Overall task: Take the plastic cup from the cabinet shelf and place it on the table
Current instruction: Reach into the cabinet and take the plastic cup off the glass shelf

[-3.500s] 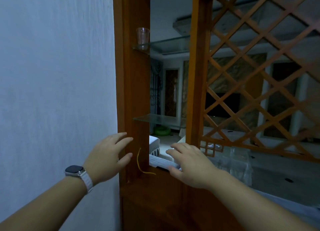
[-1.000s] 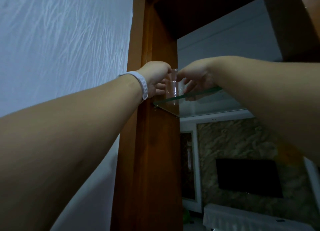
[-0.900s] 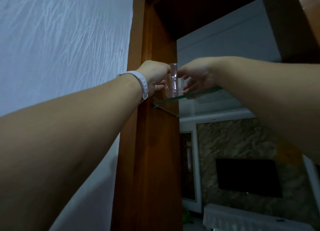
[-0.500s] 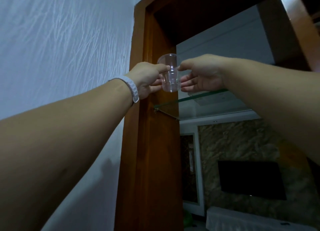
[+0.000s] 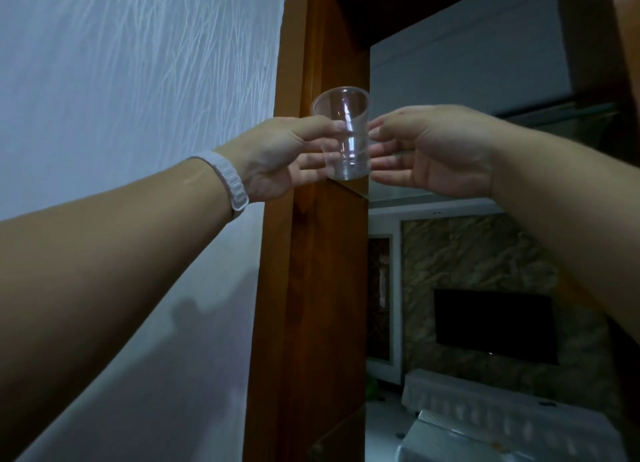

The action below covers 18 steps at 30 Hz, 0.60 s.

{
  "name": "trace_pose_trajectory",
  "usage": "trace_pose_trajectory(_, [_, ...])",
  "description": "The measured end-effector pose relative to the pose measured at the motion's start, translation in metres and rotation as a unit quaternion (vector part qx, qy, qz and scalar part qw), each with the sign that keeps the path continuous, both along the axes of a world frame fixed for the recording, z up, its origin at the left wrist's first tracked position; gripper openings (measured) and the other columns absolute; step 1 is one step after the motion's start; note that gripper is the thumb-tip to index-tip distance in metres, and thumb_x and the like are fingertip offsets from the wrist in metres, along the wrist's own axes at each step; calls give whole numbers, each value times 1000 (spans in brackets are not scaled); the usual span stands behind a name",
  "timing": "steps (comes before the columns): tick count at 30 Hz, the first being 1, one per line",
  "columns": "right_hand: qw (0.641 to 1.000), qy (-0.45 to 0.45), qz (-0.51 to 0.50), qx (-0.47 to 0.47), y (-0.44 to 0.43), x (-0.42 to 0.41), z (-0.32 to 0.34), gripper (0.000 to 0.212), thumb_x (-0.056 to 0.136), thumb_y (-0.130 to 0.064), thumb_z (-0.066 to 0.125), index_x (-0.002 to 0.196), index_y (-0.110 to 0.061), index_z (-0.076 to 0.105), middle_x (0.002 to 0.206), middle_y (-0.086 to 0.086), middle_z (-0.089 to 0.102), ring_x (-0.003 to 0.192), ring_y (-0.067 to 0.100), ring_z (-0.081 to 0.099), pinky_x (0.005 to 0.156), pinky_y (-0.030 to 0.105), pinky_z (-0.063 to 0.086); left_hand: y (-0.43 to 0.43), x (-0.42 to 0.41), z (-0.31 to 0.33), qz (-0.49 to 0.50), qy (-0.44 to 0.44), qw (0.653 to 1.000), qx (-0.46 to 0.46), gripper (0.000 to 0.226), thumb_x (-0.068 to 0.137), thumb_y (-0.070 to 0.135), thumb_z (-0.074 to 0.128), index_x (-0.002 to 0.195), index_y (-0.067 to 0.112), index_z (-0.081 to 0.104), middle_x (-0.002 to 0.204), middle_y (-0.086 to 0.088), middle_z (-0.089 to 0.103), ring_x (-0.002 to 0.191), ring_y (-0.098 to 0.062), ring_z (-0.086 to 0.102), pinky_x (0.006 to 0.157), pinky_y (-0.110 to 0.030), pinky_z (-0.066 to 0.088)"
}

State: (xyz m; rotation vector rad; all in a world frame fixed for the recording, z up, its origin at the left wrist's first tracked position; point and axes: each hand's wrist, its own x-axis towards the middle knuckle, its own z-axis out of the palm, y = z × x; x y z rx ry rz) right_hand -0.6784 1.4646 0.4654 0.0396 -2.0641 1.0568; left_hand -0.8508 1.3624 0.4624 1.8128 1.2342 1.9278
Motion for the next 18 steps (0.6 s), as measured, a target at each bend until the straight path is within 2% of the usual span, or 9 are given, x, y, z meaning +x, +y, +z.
trace_pose_trajectory(4, [999,2,18,-35,-5,0,-21,24,89,-11,60,114,-10,61,91,8,79,91,22,74,83,37,59,-12,3,-19,-25,24,999,-10,40,86,16,66,124,10,57,119,-14,66,107,-26,67,93,-41,54])
trace_pose_trajectory(7, [997,-7,28,-74,-9,0,-36,29,88,-12,61,118,-11,61,101,13,76,95,24,73,82,36,58,-18,6,-32,-40,35,998,-19,38,87,15,64,124,10,56,125,-15,63,112,-27,64,95,-42,53])
trace_pose_trajectory(11, [993,-9,29,-113,-18,4,-57,30,86,-12,62,116,-10,63,112,17,71,97,24,73,81,34,59,-24,11,-50,-58,25,998,-22,35,87,12,64,122,10,58,114,-10,69,106,-24,67,92,-38,55])
trace_pose_trajectory(14, [990,-13,25,-141,-27,9,-75,28,87,-12,61,115,-9,64,108,15,70,94,22,73,78,32,58,-28,12,-65,-78,20,996,-27,37,87,10,64,123,9,58,122,-13,67,109,-27,66,95,-43,53])
trace_pose_trajectory(18, [984,-23,12,-175,-38,17,-106,35,89,-11,59,123,-7,61,124,20,65,109,29,67,82,33,58,-26,12,-93,-109,14,993,-46,46,87,7,65,131,9,50,129,-15,63,112,-28,64,96,-45,52])
